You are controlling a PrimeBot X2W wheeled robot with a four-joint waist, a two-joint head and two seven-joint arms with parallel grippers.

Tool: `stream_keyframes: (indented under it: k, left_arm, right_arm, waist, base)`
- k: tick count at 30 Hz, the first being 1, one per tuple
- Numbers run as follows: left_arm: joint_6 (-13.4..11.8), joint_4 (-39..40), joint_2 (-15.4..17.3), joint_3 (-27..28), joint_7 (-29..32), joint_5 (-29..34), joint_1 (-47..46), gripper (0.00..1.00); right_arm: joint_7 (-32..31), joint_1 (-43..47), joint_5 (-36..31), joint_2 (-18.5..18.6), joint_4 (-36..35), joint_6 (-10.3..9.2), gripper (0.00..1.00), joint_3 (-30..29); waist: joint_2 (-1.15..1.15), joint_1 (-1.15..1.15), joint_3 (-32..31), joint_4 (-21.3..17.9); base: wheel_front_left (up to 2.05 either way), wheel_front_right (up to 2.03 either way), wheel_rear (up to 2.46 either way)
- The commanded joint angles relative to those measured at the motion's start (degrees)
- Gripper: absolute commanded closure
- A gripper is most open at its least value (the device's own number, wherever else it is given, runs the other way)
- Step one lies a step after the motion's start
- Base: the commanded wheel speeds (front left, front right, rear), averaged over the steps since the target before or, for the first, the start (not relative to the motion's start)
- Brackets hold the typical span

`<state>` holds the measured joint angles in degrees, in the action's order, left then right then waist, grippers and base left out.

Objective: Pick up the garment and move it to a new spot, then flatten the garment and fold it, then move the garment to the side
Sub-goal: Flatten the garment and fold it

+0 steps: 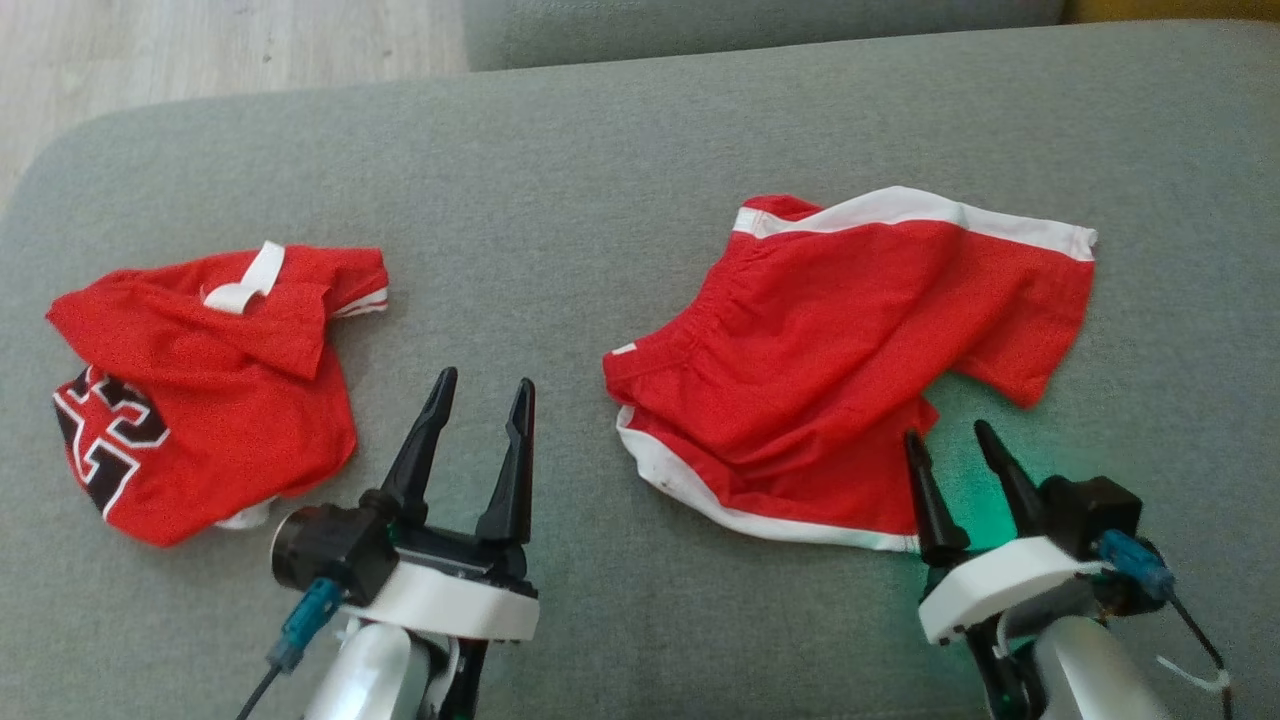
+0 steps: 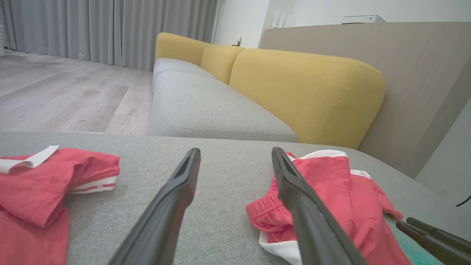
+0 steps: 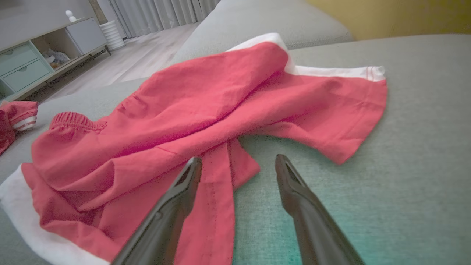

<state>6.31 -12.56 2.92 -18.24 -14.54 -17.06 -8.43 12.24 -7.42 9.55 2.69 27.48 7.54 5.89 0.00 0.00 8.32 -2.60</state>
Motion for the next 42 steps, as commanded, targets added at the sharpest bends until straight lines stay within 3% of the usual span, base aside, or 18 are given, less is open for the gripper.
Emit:
stream_keyframes:
  k: [1, 12, 13, 14, 15, 22, 31, 37, 38, 39, 42]
  left_arm:
    - [0.13, 1.49, -0.04, 1.81, -0.46, 0.45, -2.23, 0.0]
    - [0.23, 1.62, -0.04, 1.78, -0.46, 0.46, -3.02, 0.0]
    - [0.23, 1.6, -0.04, 1.79, -0.46, 0.44, -3.06, 0.0]
    - [0.24, 1.58, -0.04, 1.8, -0.46, 0.42, -3.08, 0.0]
    - [0.24, 1.55, -0.04, 1.81, -0.46, 0.4, -3.08, 0.0]
    - [0.03, 1.22, -0.04, 2.6, -0.46, 0.34, -2.43, 0.0]
    - [0.06, 1.39, -0.04, 2.97, -0.46, 0.6, -1.99, 0.0]
    - [0.01, 1.46, -0.04, 2.61, -0.46, 0.24, -1.78, 0.0]
    - [0.01, 1.48, -0.04, 2.54, -0.46, 0.16, -1.72, 0.0]
    - [-0.02, 1.53, -0.04, 2.42, -0.46, 0.01, -1.59, 0.0]
    - [-0.05, 1.48, -0.04, 2.38, -0.46, -0.14, -1.31, 0.0]
  right_arm:
    - [-0.55, -2.38, 1.73, 0.2, -0.05, -0.05, 0.0, 2.27]
    - [-8.11, -6.24, 6.08, 0.19, 7.28, -0.05, 0.0, 8.47]
    - [-8.61, -6.46, 6.19, 0.19, 7.69, -0.05, 0.18, 8.77]
    - [-8.86, -6.65, 6.23, 0.19, 8.01, -0.05, 0.78, 8.85]
    - [-8.95, -6.77, 6.03, 0.19, 8.3, -0.05, 1.0, 8.72]
    - [-9.05, -7.2, 1.39, 0.19, 9.33, -0.05, 1.0, 0.32]
    - [-11.87, -9.46, -8.76, 1.24, 4.06, -0.05, 1.0, -17.9]
    - [-17.23, -11.01, -17.03, 0.96, 0.95, -0.05, 1.0, -30.28]
    - [-17.16, -11.23, -18.1, 0.81, 0.23, -0.05, 0.27, -31.5]
    - [-16.39, -11.26, -19.9, 0.54, -0.87, -0.05, 0.0, -32.03]
    - [-12.93, -10.71, -20.95, 0.29, -2.87, -0.05, 0.0, -29.92]
  waist:
    - [0.0, 0.0, 0.52, 0.75]
    - [0.0, 0.0, 2.26, 2.39]
    - [0.0, 0.0, 2.3, 2.47]
    - [0.0, 0.0, 2.3, 2.52]
    - [0.0, 0.0, 2.23, 2.54]
    - [0.0, 0.0, 0.57, 1.69]
    - [0.0, 0.0, -0.8, 0.26]
    - [0.0, 0.0, -1.23, 0.41]
    - [0.0, 0.0, -1.28, 0.53]
    - [0.0, 0.0, -1.39, 0.73]
    - [0.0, 0.0, -1.72, 0.88]
  base:
    - [0.0, 0.0, 0.0]
    - [0.0, 0.0, 0.0]
    - [0.0, 0.0, 0.0]
    - [0.0, 0.0, 0.0]
    - [0.0, 0.0, 0.0]
    - [0.0, 0.0, 0.0]
    - [0.0, 0.0, 0.0]
    - [0.0, 0.0, 0.0]
    - [0.0, 0.0, 0.0]
    - [0.0, 0.0, 0.0]
    - [0.0, 0.0, 0.0]
